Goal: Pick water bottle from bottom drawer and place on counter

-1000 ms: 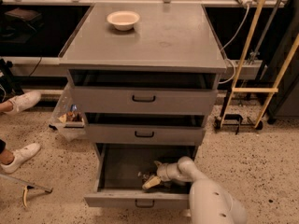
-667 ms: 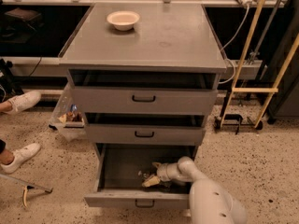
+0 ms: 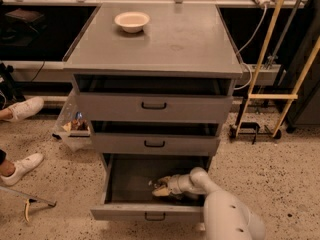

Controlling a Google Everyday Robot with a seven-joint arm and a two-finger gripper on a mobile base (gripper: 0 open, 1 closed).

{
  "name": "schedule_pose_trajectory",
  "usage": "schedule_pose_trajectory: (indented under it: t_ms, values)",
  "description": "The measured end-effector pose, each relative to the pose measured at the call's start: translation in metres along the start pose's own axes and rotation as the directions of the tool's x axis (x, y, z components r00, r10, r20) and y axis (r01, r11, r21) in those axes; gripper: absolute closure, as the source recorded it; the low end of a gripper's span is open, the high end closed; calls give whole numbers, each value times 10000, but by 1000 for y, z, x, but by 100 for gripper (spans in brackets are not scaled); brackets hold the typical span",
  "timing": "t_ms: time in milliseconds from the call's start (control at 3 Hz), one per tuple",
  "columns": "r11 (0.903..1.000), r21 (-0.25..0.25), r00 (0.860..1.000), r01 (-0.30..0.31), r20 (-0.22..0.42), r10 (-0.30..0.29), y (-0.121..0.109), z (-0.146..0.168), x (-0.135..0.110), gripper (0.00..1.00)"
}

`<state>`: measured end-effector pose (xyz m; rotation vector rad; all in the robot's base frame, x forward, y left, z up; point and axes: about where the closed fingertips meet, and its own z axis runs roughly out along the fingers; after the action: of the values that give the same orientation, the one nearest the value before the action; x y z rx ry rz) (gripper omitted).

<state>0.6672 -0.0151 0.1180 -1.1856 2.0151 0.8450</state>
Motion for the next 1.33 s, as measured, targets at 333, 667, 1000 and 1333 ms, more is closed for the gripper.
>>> schedule_pose_trajectory:
  t_ms: [333,667,1000,1333]
  values:
    - [9996,-226,9998,-196,10,196,8,5,-2,89]
    - [9996,-227,9998,-196,11,196,9,2,-5,100]
    - [9996,-227,9998,-195,11,195,9,2,-5,100]
    - [9999,-72,9999,115,23,-115,16,-5,-15,100]
